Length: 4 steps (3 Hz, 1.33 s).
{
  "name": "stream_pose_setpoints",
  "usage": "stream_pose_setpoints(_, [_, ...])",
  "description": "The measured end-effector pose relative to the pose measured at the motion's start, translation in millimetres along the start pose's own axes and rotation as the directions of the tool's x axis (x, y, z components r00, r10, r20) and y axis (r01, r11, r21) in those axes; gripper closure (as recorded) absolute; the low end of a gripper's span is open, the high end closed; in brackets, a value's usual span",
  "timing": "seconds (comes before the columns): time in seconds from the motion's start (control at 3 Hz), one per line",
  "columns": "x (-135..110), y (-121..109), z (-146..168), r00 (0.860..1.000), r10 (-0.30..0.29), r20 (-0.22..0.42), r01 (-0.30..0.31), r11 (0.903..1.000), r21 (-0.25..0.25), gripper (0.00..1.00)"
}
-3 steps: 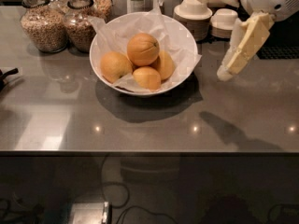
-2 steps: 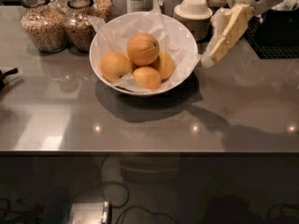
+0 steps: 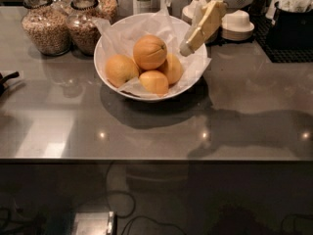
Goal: Pick orange from white bowl
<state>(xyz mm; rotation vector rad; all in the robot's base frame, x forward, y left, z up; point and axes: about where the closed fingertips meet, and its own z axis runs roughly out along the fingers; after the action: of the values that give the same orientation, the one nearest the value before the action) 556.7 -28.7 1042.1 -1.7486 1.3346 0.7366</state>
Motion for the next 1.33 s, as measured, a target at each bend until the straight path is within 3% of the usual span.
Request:
stream_pose_setpoints(0.33, [6,-24,20,0.999,0.026,-0.044,-0.024,0.999,0.038,0.0])
stream_pose_setpoints(0.67, [19,-36,46,0.995,0.047,-0.09,-0.044,0.9984,0.035,0.0])
stream_pose_setpoints(1.33, [50,-39,92,0.984,0.086,-0.155,-0.09,0.9957,-0.021,0.0])
